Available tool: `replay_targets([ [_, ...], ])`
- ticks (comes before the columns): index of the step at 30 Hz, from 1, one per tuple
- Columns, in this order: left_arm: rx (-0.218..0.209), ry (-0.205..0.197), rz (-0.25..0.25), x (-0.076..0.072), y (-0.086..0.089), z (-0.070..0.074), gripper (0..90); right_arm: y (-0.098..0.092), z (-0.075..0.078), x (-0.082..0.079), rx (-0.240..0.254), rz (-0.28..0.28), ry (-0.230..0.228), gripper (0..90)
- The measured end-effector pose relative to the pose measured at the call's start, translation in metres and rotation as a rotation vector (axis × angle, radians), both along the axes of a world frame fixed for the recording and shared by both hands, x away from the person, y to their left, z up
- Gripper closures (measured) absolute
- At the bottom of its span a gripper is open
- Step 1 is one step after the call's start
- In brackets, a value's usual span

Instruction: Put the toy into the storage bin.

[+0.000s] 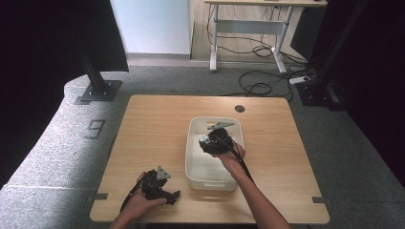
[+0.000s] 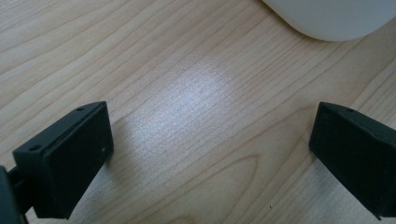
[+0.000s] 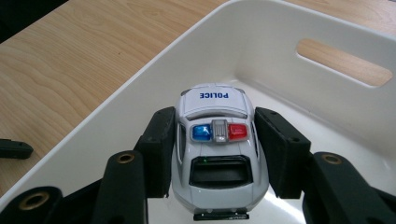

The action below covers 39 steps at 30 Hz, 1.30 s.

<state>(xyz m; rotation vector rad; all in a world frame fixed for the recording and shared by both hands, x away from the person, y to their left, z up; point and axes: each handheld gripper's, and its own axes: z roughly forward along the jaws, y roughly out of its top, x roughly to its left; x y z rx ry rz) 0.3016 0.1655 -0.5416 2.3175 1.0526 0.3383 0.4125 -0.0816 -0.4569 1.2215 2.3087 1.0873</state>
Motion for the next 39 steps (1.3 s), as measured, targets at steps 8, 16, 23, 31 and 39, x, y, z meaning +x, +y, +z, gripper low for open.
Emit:
replay_targets([
  [8, 0.002, -0.001, -0.001, 0.000, 0.000, 0.000, 0.0, 0.004, -0.003, 0.005, -0.006, -0.008, 0.013, 50.0],
  [16, 0.001, -0.001, 0.000, 0.000, 0.000, 0.000, 0.0, 0.014, -0.004, 0.010, -0.018, -0.004, 0.019, 50.0],
  [23, 0.001, -0.002, 0.000, 0.000, -0.001, 0.000, 0.0, 0.019, -0.010, 0.014, -0.020, -0.005, 0.029, 50.0],
  [31, -0.001, -0.002, -0.001, 0.000, -0.001, 0.000, 0.0, 0.021, -0.015, 0.017, -0.018, -0.008, 0.049, 50.0],
  [39, -0.002, -0.002, 0.000, 0.000, -0.001, 0.000, 0.0, 0.025, -0.017, 0.018, -0.019, -0.012, 0.052, 50.0],
])
